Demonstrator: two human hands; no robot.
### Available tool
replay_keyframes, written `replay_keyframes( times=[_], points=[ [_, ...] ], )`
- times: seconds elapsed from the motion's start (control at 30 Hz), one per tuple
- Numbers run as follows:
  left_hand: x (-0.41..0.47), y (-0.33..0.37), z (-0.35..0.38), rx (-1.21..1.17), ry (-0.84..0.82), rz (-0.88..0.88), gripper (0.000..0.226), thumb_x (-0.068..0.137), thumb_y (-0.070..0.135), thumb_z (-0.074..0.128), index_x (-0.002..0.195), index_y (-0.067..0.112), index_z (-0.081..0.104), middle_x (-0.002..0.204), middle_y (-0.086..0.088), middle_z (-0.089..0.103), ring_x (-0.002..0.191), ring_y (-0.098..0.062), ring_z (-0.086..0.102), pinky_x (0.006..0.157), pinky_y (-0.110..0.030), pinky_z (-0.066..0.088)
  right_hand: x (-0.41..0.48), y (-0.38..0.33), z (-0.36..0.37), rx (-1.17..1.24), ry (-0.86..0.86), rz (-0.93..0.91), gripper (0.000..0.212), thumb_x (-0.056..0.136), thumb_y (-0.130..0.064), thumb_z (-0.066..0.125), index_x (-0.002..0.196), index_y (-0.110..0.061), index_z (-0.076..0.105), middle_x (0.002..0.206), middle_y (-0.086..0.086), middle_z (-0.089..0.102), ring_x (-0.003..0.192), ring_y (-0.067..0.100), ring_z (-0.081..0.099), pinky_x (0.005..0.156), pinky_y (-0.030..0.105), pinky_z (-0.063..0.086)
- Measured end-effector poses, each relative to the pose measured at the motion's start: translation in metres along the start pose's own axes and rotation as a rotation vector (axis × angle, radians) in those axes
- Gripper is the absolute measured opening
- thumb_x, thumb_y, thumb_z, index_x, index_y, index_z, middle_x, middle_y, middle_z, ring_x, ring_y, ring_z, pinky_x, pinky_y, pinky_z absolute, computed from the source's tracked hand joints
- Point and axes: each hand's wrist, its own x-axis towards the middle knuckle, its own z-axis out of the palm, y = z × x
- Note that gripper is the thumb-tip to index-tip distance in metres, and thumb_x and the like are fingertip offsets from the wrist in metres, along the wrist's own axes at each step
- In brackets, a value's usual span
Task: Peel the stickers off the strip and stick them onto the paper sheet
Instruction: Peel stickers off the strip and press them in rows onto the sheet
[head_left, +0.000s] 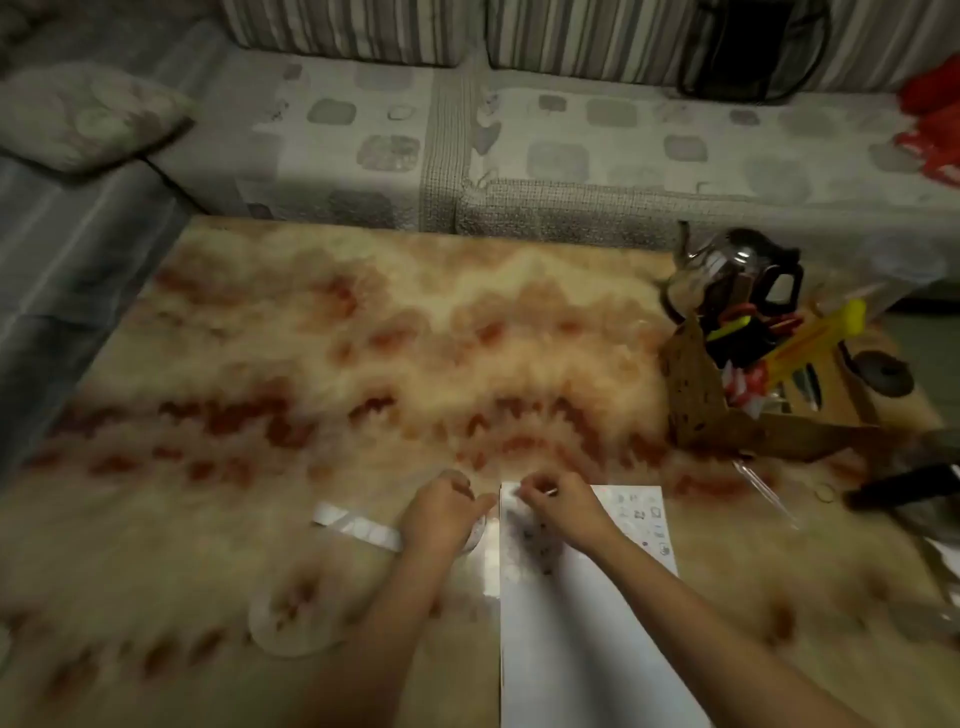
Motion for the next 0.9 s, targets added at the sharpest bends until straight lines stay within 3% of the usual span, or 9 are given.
replay_keyframes(
  times=[0.1, 0.17, 0.27, 0.4, 0.5, 0.63, 0.7, 0.8, 0.9],
  points=[
    [0.008, -0.01, 0.005, -0.078, 0.025, 0.055, 0.018, 0.081, 0.026, 0.07, 0.07, 0.021, 0.057, 0.078, -0.006, 0.067, 0.086, -0.026, 0.066, 0.067, -0.025, 0.043, 0.014, 0.0, 0.009, 0.036, -0.01, -0.121, 0.028, 0.091, -0.014, 0.059, 0.086, 0.014, 0.06, 0.09, 0.031, 0.062, 0.071, 0.02, 0.052, 0.064, 0.026, 0.036],
    [0.012, -0.016, 0.002, -0.201, 0.05, 0.084, 0.018, 0.081, 0.021, 0.071, 0.072, 0.021, 0.056, 0.07, -0.007, 0.061, 0.078, -0.021, 0.065, 0.063, -0.022, 0.039, 0.02, -0.004, 0.013, 0.095, -0.046, -0.144, 0.028, 0.093, -0.017, 0.058, 0.087, 0.009, 0.065, 0.085, 0.025, 0.066, 0.069, 0.023, 0.06, 0.065, 0.023, 0.042],
    [0.006, -0.014, -0.011, -0.403, 0.023, 0.196, 0.007, 0.081, 0.012, 0.071, 0.079, 0.015, 0.064, 0.068, 0.005, 0.063, 0.061, 0.005, 0.058, 0.058, -0.006, 0.04, 0.02, -0.014, 0.016, 0.23, -0.098, -0.174, 0.031, 0.096, -0.029, 0.054, 0.089, -0.003, 0.071, 0.079, 0.001, 0.067, 0.067, 0.005, 0.06, 0.063, 0.012, 0.045],
    [-0.001, -0.015, -0.017, -0.68, -0.143, 0.239, 0.004, 0.085, 0.008, 0.065, 0.085, 0.01, 0.069, 0.076, -0.006, 0.07, 0.063, -0.007, 0.064, 0.057, -0.016, 0.05, 0.027, -0.016, 0.016, 0.438, -0.257, -0.214, 0.049, 0.097, -0.039, 0.048, 0.107, 0.005, 0.066, 0.089, 0.014, 0.068, 0.078, 0.019, 0.061, 0.069, 0.021, 0.051],
    [0.007, -0.022, -0.015, -0.667, -0.082, 0.3, 0.005, 0.086, 0.01, 0.065, 0.089, 0.011, 0.069, 0.079, -0.004, 0.072, 0.067, -0.006, 0.067, 0.054, -0.017, 0.053, 0.036, -0.012, 0.017, 0.458, -0.331, -0.273, 0.042, 0.098, -0.032, 0.047, 0.109, 0.004, 0.066, 0.088, 0.012, 0.069, 0.078, 0.019, 0.061, 0.073, 0.025, 0.052],
    [0.022, -0.034, -0.019, -0.482, 0.039, 0.448, 0.006, 0.085, 0.013, 0.066, 0.091, 0.013, 0.069, 0.079, -0.002, 0.072, 0.064, -0.004, 0.066, 0.059, -0.018, 0.053, 0.047, -0.002, 0.025, 0.24, -0.272, -0.435, 0.014, 0.092, -0.013, 0.059, 0.1, -0.01, 0.07, 0.087, 0.005, 0.072, 0.079, 0.016, 0.062, 0.077, 0.027, 0.05],
    [0.028, -0.041, -0.024, -0.43, 0.098, 0.493, 0.004, 0.086, 0.011, 0.065, 0.088, 0.012, 0.068, 0.072, 0.0, 0.066, 0.05, 0.001, 0.059, 0.05, -0.014, 0.05, 0.047, 0.004, 0.032, 0.05, -0.253, -0.534, 0.016, 0.087, -0.013, 0.066, 0.102, -0.015, 0.072, 0.096, 0.005, 0.073, 0.084, 0.013, 0.064, 0.082, 0.026, 0.05],
    [0.032, -0.051, -0.033, -0.361, 0.163, 0.529, 0.004, 0.087, 0.012, 0.065, 0.086, 0.016, 0.067, 0.07, -0.001, 0.063, 0.047, -0.005, 0.058, 0.043, -0.017, 0.047, 0.04, 0.009, 0.042, -0.235, -0.291, -0.73, 0.02, 0.086, -0.017, 0.069, 0.105, -0.022, 0.072, 0.098, -0.002, 0.069, 0.083, 0.004, 0.058, 0.079, 0.021, 0.047],
    [0.032, -0.06, -0.04, -0.298, 0.218, 0.555, 0.005, 0.086, 0.014, 0.066, 0.091, 0.014, 0.068, 0.069, 0.0, 0.062, 0.05, -0.01, 0.058, 0.041, -0.018, 0.046, 0.037, 0.013, 0.048, -0.514, -0.29, -0.866, 0.025, 0.083, -0.024, 0.072, 0.107, -0.031, 0.069, 0.112, -0.003, 0.051, 0.106, 0.008, 0.04, 0.1, 0.017, 0.028]
  ],
)
